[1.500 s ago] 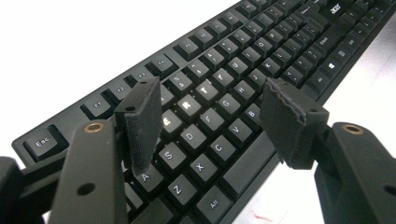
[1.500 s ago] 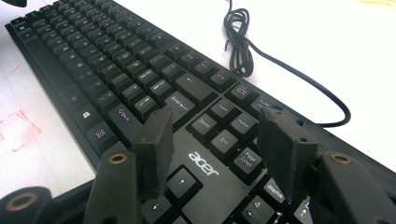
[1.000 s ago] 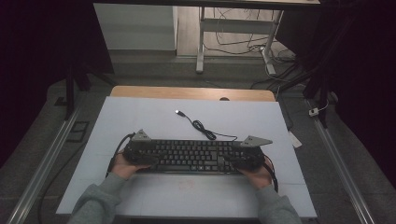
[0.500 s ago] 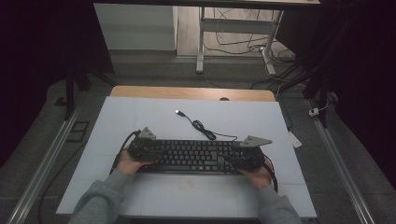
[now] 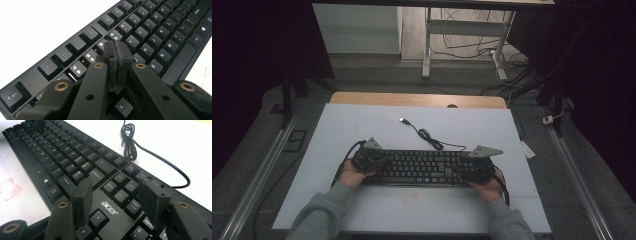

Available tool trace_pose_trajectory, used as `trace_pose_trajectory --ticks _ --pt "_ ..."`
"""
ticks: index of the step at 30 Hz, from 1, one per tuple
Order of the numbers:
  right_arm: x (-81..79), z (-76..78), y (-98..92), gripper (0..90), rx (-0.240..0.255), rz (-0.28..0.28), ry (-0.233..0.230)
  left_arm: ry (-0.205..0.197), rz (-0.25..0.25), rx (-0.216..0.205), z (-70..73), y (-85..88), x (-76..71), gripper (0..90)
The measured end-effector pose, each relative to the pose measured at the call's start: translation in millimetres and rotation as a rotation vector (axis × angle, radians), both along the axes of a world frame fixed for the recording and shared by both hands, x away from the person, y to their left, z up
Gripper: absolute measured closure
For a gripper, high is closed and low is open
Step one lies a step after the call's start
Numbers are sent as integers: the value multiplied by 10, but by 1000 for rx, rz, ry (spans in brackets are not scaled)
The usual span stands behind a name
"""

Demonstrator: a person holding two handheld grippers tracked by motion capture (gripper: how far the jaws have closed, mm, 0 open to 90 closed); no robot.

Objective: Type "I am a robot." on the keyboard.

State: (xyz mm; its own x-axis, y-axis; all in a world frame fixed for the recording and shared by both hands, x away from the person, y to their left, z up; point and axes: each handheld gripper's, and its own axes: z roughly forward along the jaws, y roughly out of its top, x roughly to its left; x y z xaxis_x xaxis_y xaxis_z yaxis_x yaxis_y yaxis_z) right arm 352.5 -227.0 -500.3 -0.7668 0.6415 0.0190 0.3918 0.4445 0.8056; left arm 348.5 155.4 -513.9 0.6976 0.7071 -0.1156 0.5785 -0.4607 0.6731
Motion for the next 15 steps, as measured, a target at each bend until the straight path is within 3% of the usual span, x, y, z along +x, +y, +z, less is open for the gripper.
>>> trace_pose_trajectory --ticks 15 --pt "3 -4 1 459 0 1 1 -3 0 13 -44 -39 22 887"
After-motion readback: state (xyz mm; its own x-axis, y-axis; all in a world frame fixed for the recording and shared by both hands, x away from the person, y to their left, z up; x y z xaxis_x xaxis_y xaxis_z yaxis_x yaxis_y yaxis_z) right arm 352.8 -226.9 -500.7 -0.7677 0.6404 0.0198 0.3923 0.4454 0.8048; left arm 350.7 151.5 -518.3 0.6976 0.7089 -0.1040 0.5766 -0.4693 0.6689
